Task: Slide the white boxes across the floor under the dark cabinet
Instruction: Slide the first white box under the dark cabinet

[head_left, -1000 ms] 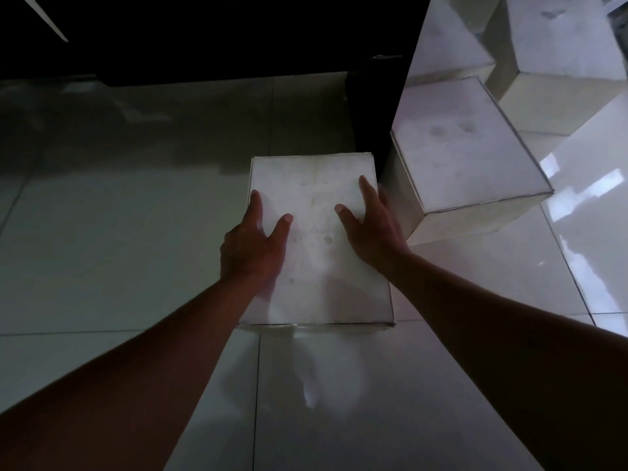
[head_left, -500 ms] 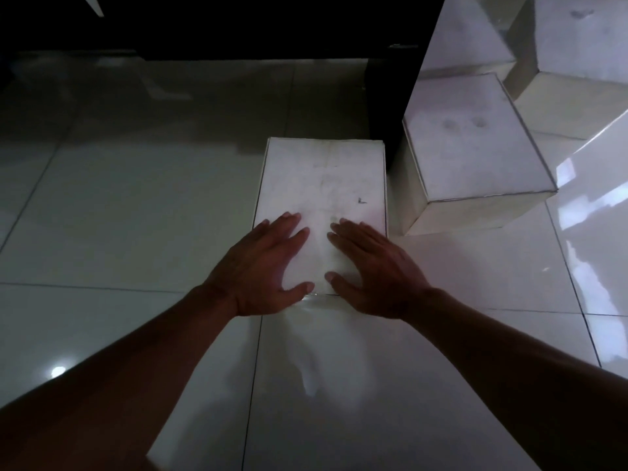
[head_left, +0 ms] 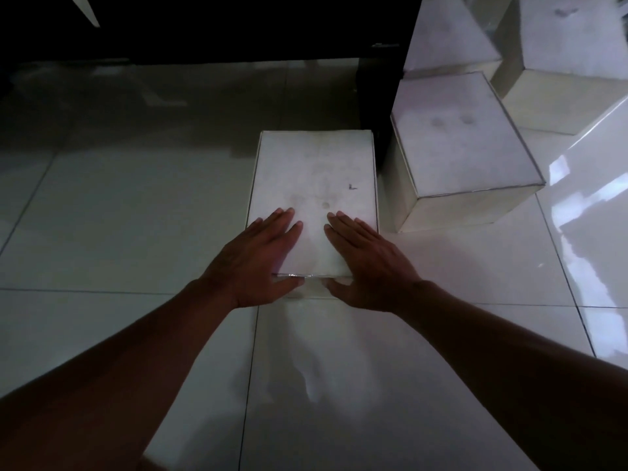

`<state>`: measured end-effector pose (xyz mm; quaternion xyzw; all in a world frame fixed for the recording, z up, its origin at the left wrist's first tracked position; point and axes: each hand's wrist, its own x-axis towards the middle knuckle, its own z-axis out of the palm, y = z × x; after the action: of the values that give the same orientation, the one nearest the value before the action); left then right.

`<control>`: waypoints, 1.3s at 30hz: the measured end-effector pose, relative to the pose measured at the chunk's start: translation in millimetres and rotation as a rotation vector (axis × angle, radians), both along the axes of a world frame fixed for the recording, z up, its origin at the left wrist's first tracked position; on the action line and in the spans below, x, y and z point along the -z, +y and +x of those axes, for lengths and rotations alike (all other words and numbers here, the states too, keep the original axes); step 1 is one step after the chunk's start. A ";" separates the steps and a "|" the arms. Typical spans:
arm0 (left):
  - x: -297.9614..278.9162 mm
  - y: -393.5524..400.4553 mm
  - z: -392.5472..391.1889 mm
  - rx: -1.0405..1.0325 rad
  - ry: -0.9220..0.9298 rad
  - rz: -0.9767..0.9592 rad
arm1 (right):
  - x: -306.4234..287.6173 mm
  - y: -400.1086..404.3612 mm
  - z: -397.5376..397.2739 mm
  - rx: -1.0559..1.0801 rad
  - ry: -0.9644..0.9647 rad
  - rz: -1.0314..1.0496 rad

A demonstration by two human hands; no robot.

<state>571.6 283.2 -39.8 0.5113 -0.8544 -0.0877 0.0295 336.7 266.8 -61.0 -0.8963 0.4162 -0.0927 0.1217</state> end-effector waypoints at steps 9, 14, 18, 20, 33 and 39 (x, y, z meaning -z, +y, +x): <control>15.1 -44.4 -15.4 -0.075 0.063 -0.019 | 8.0 -31.1 14.6 0.164 -0.038 -0.045; 19.9 -67.4 -20.8 -0.090 0.072 -0.036 | 16.5 -46.9 24.0 0.250 -0.065 -0.105; 17.3 -89.6 -20.1 -0.116 0.058 -0.036 | 19.6 -71.3 28.4 0.268 -0.070 -0.136; 16.8 -101.5 -22.3 -0.143 0.057 -0.036 | 22.4 -84.2 32.5 0.296 -0.088 -0.156; 27.3 -154.4 -22.2 -0.176 0.043 -0.089 | 30.8 -137.7 33.9 0.313 -0.142 -0.232; 28.1 -166.2 -22.3 -0.174 0.055 -0.092 | 32.2 -150.7 32.9 0.319 -0.177 -0.219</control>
<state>549.3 117.0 -67.9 0.5790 -0.8088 -0.0597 0.0838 369.6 116.1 -93.2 -0.8153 0.5279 -0.2339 0.0435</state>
